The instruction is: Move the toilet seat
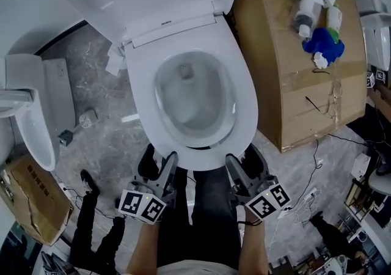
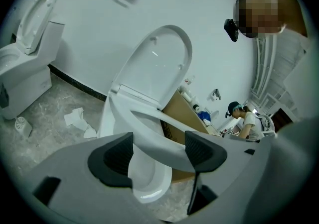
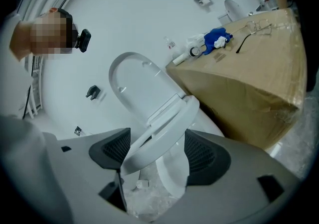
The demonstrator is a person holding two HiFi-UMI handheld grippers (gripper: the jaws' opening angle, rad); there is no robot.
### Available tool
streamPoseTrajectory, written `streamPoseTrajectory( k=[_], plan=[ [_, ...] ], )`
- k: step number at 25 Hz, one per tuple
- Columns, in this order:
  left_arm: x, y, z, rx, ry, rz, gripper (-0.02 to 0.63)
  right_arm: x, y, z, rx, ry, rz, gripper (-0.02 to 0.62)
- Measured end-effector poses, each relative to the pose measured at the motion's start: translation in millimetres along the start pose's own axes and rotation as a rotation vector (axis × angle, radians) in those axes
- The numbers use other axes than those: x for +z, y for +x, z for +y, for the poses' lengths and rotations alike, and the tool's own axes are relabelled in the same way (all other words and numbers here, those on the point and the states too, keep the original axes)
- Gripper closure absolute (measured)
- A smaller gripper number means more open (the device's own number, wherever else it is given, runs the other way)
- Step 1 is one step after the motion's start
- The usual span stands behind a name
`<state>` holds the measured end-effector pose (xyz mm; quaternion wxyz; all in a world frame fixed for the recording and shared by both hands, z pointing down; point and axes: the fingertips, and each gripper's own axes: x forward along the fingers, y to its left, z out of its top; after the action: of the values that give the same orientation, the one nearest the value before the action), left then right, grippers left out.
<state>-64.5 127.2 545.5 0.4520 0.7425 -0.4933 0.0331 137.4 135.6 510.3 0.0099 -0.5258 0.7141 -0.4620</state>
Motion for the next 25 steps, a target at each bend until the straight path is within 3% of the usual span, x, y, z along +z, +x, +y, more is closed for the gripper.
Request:
streamPoseTrajectory(
  k=[13, 16, 18, 25],
  plan=[
    [59, -7, -20, -0.008, 0.033, -0.108, 0.282, 47, 10, 38, 0.072, 0.01, -0.111, 0.275],
    [75, -9, -29, 0.002, 0.14, -0.128, 0.299, 56, 11, 45, 0.079, 0.01, -0.121, 0.274],
    [87, -10, -38, 0.004, 0.229, -0.144, 0.419, 61, 12, 48, 0.082, 0.01, -0.124, 0.273],
    [103, -2, -74, -0.039, 0.374, -0.136, 0.465, 79, 17, 62, 0.101, 0.009, -0.139, 0.273]
  ],
)
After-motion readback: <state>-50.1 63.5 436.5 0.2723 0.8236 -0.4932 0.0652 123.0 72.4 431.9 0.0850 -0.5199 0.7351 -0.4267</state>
